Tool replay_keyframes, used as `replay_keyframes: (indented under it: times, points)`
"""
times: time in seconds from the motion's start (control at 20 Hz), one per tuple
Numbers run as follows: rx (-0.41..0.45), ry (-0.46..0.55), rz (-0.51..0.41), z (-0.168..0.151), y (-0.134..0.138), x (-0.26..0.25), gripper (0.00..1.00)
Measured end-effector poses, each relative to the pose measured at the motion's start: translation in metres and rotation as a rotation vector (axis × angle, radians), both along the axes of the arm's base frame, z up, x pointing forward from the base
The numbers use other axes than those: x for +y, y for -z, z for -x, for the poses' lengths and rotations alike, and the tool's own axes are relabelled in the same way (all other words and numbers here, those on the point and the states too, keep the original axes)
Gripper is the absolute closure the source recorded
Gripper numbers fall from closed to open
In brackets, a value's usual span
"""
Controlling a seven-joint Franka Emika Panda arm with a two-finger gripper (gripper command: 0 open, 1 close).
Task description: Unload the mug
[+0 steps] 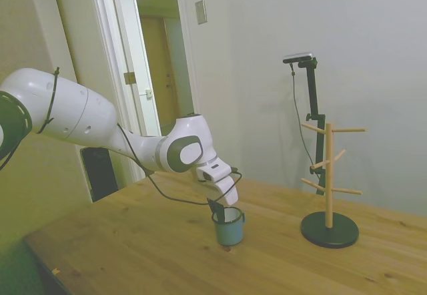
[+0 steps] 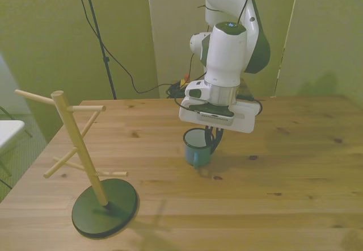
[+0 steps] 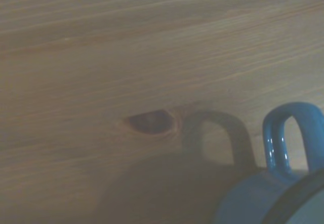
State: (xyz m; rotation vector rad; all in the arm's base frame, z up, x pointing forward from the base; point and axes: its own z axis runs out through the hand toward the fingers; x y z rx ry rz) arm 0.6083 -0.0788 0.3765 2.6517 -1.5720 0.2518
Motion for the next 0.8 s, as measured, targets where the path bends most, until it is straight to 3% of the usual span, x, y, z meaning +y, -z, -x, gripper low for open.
replay_keyframes:
  times: [0.45,0.8]
  points:
    - [-0.005,0.006,0.001,0.003,-0.012,-0.003,0.00]
    - [-0.026,-0.009,0.001,0.026,-0.079,-0.007,0.00]
